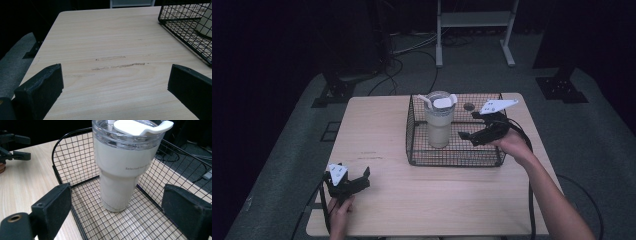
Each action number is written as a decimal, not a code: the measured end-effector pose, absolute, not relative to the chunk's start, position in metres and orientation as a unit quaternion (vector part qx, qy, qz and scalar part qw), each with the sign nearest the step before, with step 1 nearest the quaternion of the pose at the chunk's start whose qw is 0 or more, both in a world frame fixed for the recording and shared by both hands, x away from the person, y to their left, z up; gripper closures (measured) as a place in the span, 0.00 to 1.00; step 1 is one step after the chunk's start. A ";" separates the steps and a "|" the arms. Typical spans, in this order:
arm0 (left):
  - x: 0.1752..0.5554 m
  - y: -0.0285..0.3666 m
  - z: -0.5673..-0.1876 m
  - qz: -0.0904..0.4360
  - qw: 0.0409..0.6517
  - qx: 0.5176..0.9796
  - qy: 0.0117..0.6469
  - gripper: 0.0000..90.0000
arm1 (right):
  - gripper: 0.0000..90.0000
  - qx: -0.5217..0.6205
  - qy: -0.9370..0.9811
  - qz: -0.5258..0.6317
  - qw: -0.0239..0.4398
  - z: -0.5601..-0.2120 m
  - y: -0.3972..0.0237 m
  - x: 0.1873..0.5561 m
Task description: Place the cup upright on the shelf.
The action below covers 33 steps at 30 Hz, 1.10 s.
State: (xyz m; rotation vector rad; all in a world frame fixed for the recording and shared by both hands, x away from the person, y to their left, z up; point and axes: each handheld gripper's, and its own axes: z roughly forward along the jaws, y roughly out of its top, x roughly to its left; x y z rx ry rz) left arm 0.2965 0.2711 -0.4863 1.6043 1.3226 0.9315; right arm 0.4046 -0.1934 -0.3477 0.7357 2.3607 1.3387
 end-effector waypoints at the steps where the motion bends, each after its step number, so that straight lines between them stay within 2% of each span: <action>1: 0.296 0.271 -0.486 0.371 0.418 0.640 0.527 0.00 | 0.10 0.256 0.831 0.466 0.164 -0.350 -0.194 0.403; 33: 0.296 0.271 -0.486 0.372 0.414 0.643 0.526 0.00 | 0.10 0.239 0.831 0.481 0.147 -0.372 -0.209 0.362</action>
